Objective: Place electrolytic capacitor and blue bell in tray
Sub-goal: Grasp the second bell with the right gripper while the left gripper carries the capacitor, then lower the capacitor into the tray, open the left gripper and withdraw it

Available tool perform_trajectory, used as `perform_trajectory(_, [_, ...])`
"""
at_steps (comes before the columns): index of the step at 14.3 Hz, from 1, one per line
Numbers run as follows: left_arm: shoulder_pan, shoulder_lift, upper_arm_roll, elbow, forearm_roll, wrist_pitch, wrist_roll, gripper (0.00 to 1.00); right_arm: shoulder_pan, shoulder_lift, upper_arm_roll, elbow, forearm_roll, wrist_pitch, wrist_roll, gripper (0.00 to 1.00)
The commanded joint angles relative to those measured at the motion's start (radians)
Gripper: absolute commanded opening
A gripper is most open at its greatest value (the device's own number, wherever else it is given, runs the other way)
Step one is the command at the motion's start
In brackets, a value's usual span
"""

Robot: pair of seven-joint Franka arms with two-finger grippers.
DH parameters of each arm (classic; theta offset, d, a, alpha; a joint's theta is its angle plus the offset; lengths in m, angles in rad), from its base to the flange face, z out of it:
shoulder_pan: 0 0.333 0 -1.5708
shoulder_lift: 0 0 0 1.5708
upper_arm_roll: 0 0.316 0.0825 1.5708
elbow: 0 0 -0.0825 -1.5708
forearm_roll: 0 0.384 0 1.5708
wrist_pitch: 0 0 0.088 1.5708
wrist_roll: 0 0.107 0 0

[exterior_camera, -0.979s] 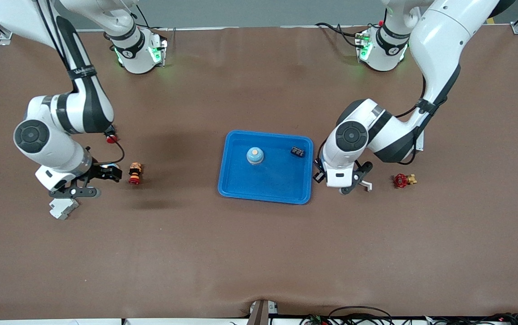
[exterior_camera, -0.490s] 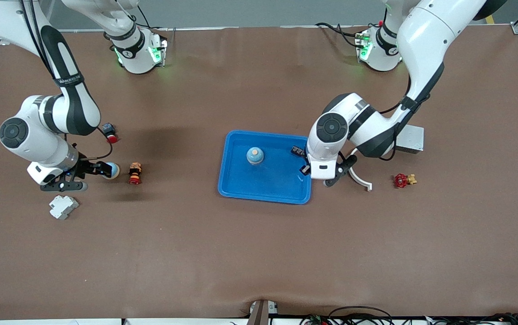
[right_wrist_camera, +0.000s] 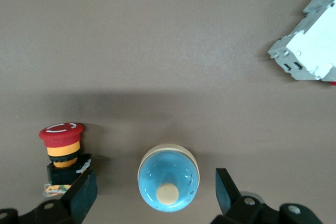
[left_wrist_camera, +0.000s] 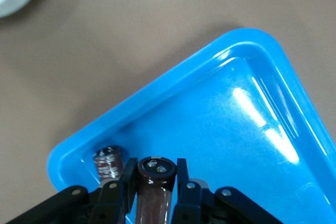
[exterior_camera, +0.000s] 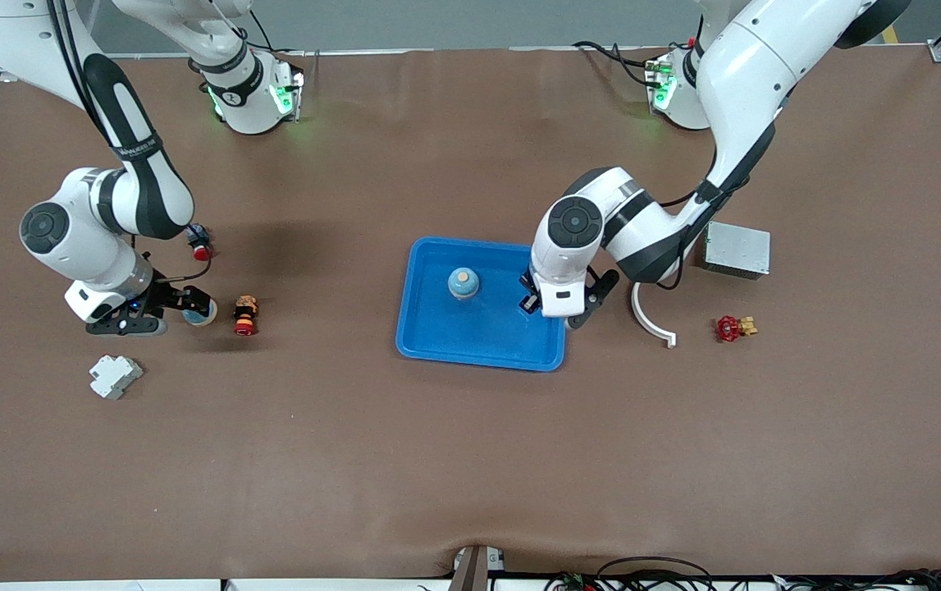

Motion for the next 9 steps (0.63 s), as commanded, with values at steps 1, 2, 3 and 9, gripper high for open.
perform_trajectory(1, [-0.001,0.031,0.028,0.014,0.016,0.024,-0.02,0.18,-0.023,-0.025,0.019,-0.038,0.02,0.022,-0.028,1.0])
perform_trajectory(2, [-0.004,0.041,0.041,0.034,0.015,0.024,-0.02,0.39,-0.023,-0.022,0.019,-0.05,0.02,0.039,-0.028,1.0])
perform_trajectory(3, [-0.005,0.054,0.042,0.049,0.015,0.024,-0.022,0.5,-0.023,-0.018,0.019,-0.058,0.02,0.062,-0.028,1.0])
perform_trajectory(9, [-0.004,0.046,0.044,0.103,0.018,0.01,-0.031,1.0,-0.02,0.048,0.019,-0.072,0.02,0.154,-0.031,1.0])
